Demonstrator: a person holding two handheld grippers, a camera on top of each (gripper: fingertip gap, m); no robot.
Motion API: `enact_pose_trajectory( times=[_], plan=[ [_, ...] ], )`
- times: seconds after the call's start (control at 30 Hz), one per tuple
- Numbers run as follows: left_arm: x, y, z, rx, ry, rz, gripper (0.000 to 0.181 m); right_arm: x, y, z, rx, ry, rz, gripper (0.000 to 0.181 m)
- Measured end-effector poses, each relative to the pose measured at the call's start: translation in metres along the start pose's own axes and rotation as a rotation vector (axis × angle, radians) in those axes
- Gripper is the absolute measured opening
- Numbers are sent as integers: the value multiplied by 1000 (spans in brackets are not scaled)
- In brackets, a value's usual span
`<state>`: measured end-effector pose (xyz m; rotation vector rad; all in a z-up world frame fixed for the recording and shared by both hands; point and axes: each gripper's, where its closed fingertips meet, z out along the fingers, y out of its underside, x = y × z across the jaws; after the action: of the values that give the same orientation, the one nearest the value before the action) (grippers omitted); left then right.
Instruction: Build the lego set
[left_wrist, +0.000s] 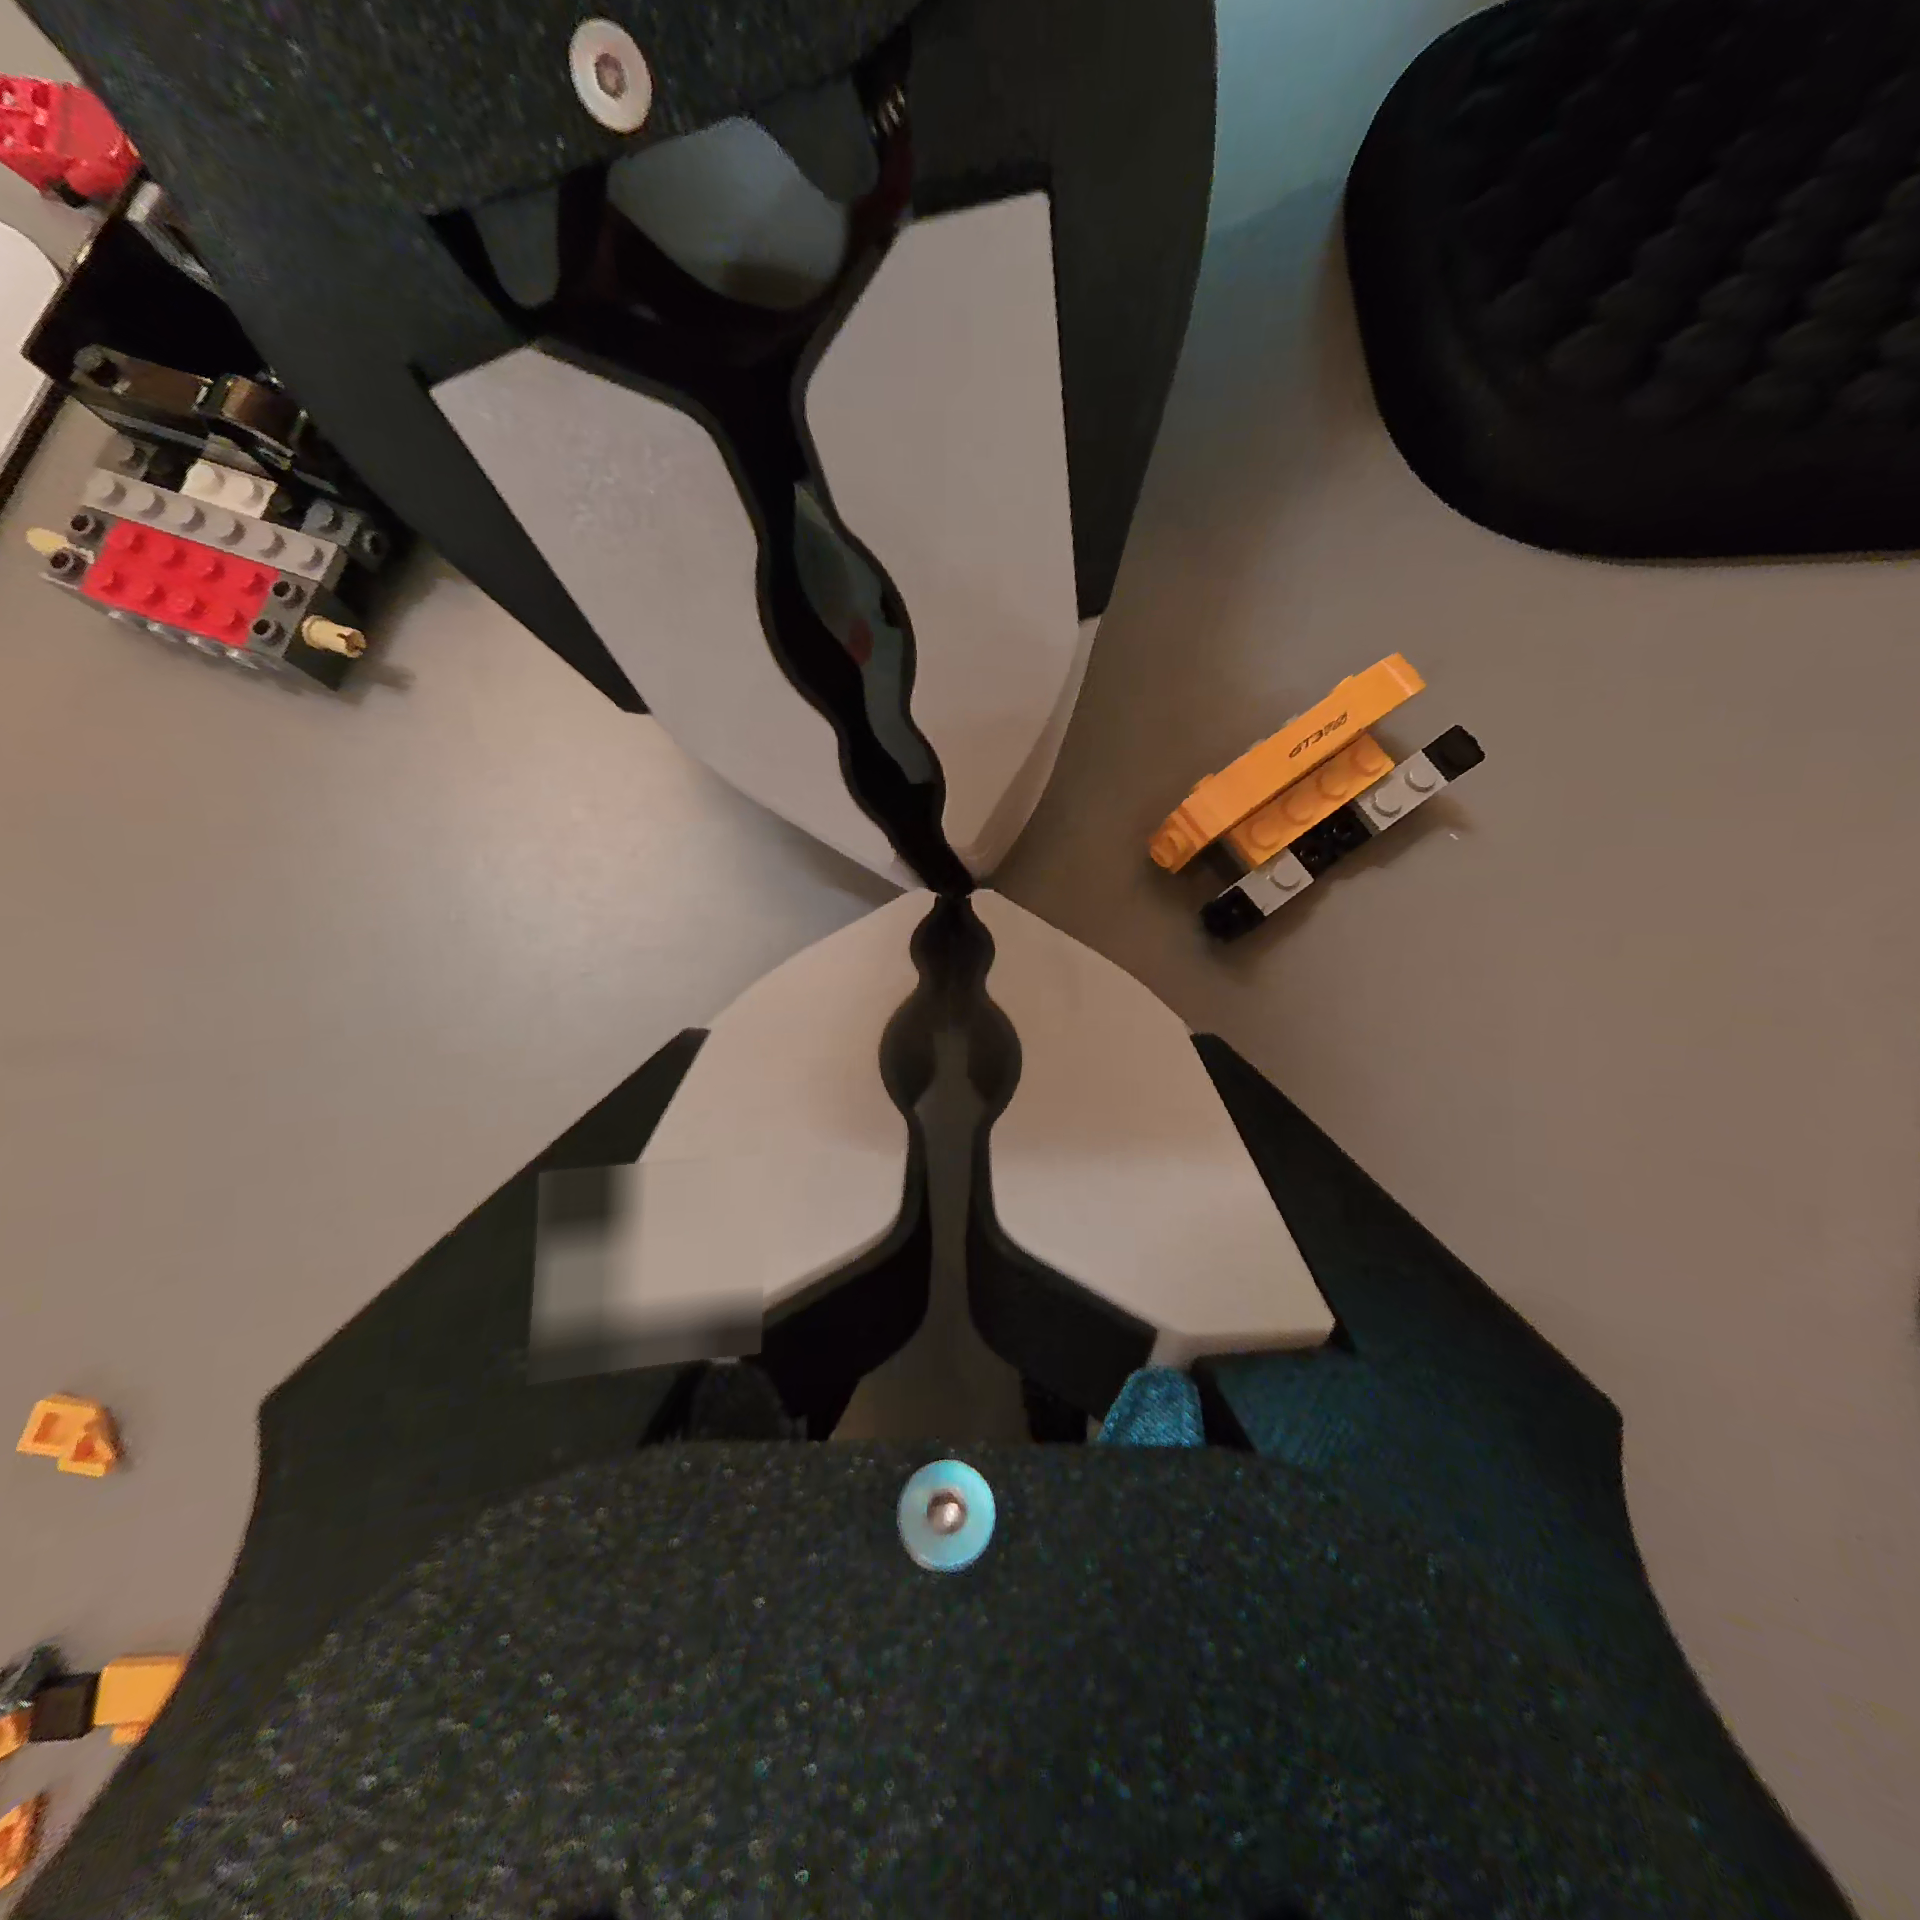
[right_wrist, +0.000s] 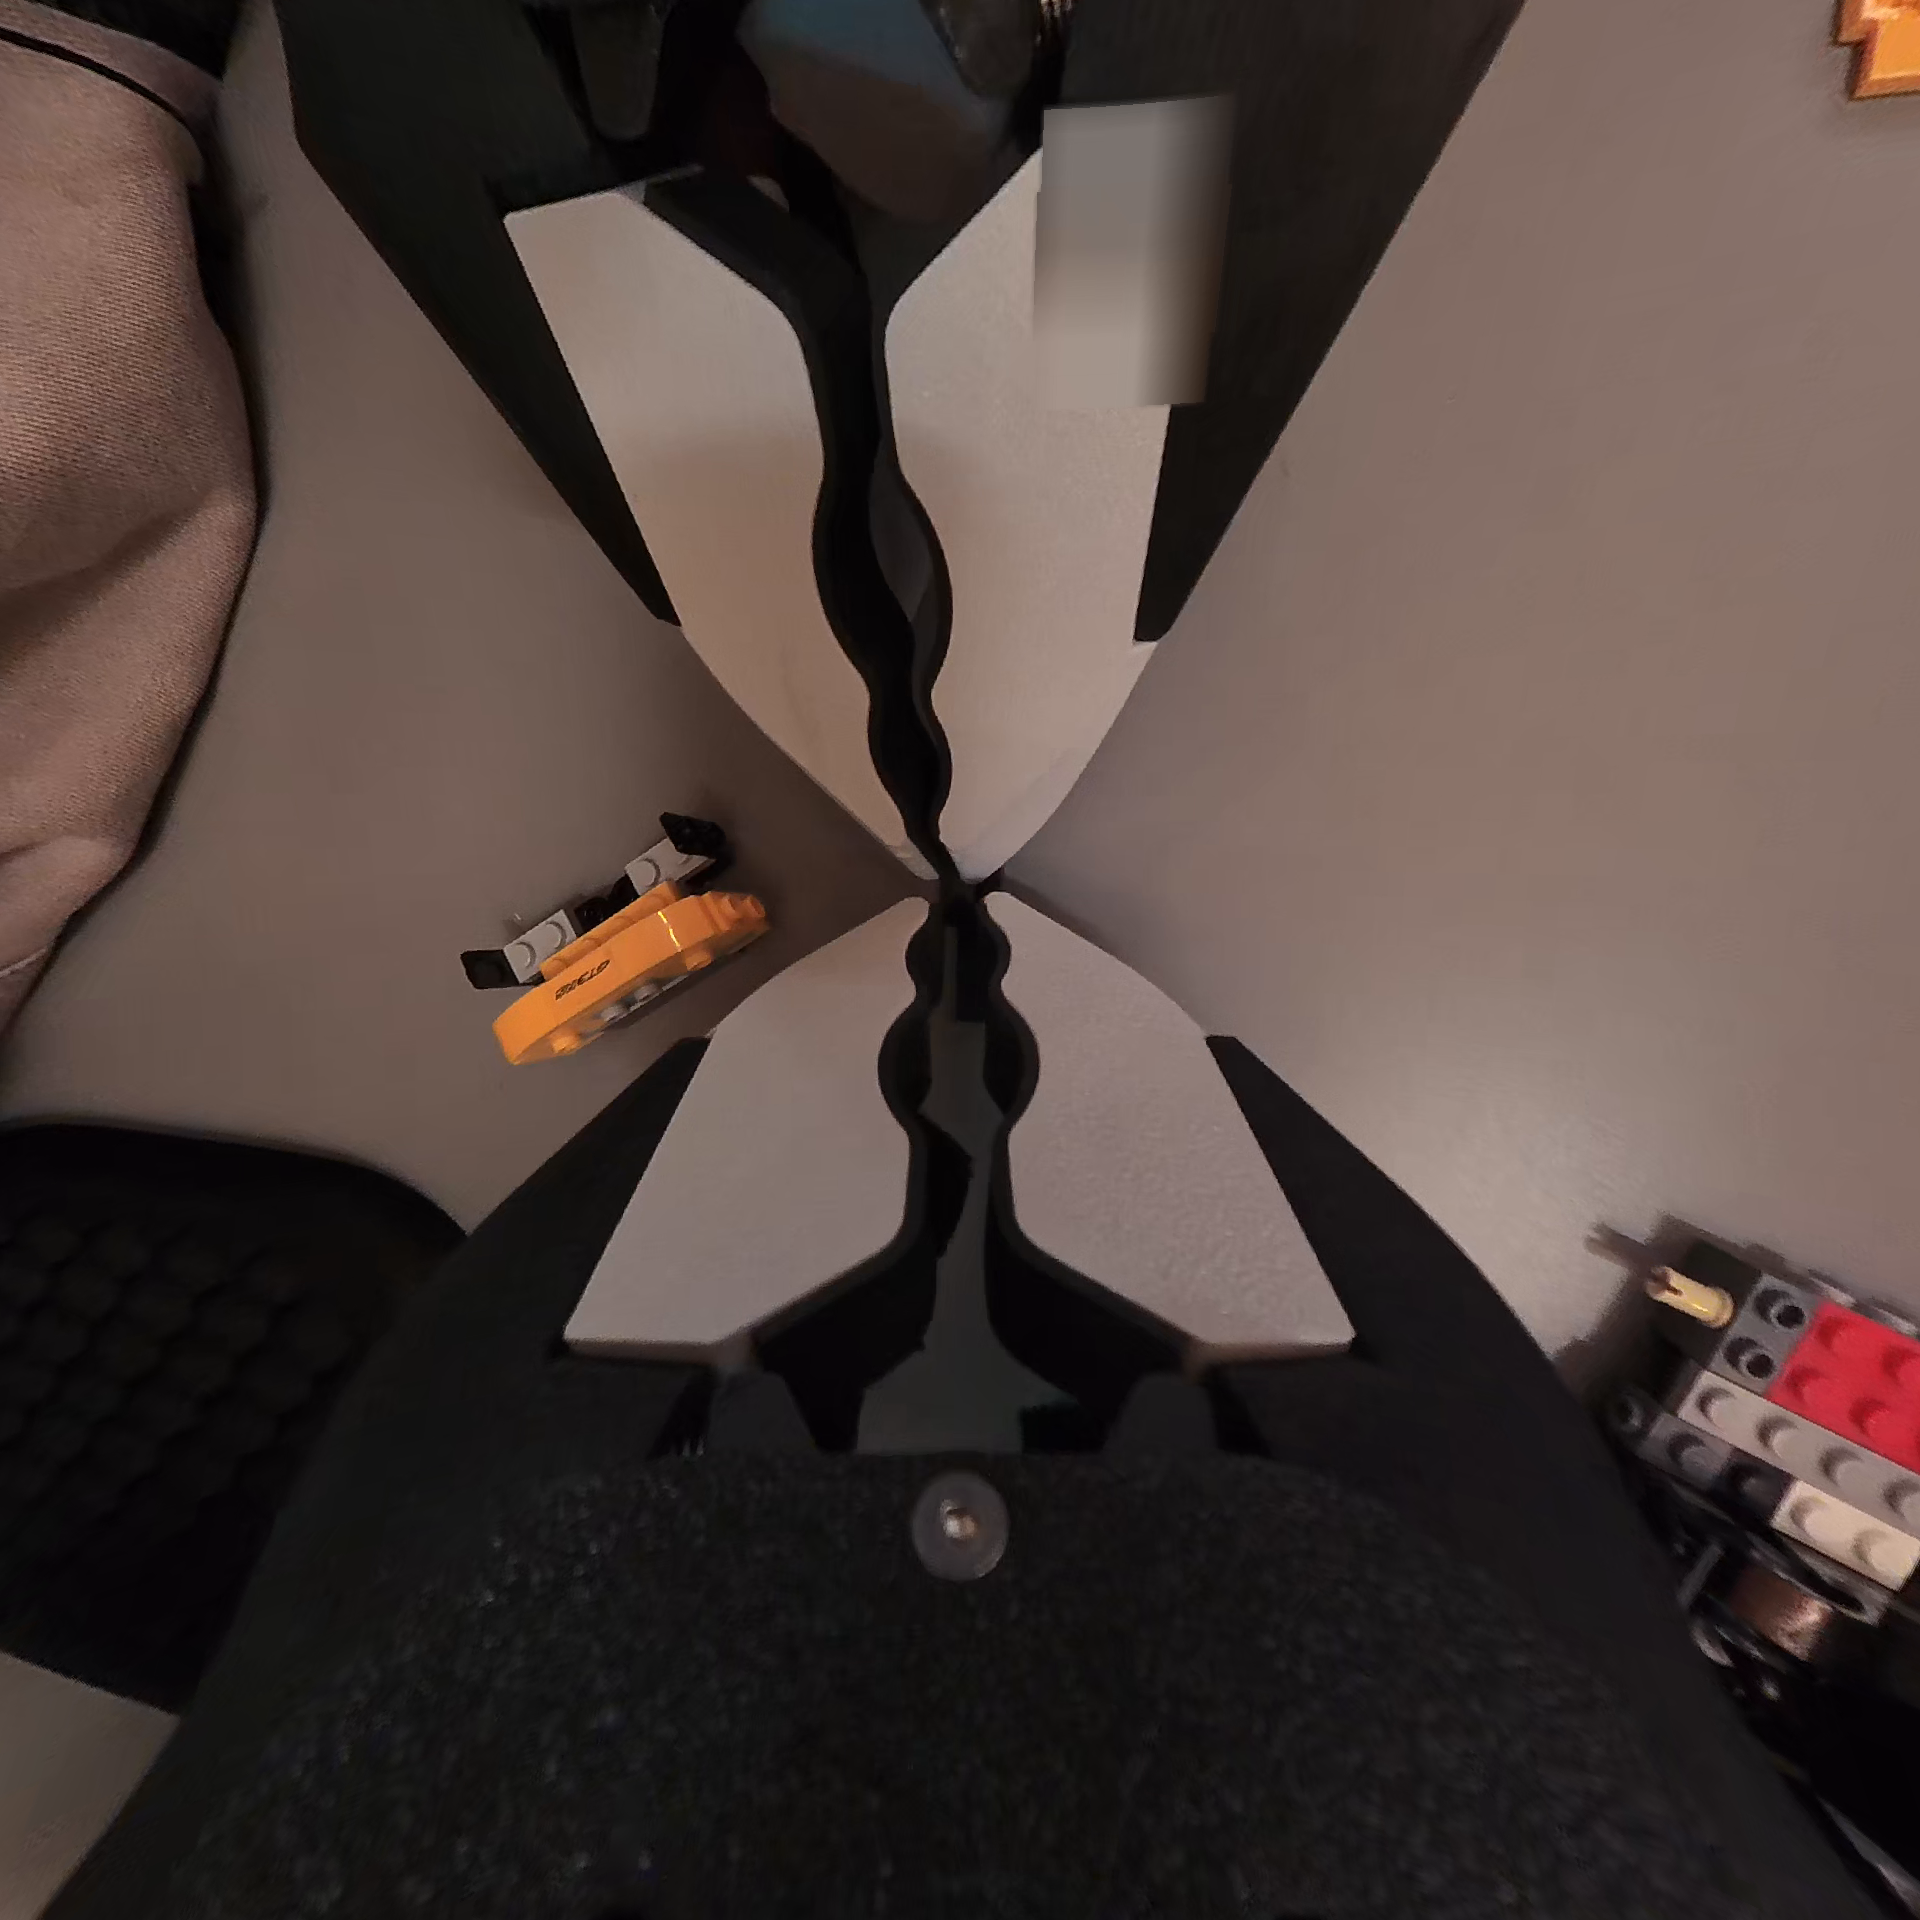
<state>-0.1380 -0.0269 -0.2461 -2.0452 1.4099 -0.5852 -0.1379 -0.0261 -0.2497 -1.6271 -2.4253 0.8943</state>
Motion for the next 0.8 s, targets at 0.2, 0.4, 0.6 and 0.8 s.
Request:
enact_pose_trajectory(
  times=[0.2,0.4,0.6,0.8],
  plan=[
    [-2,0,-4,1,-20,5,3,1,-2,-2,9,0,11,3],
    [-5,1,-4,-4,-33,7,7,4,-1,-5,16,-8,35,3],
    [-6,2,-3,-5,-27,1,3,5,-1,-4,11,-22,34,3],
    [-5,4,-3,-10,-21,3,3,5,-2,-3,4,-19,27,2]
  ],
)
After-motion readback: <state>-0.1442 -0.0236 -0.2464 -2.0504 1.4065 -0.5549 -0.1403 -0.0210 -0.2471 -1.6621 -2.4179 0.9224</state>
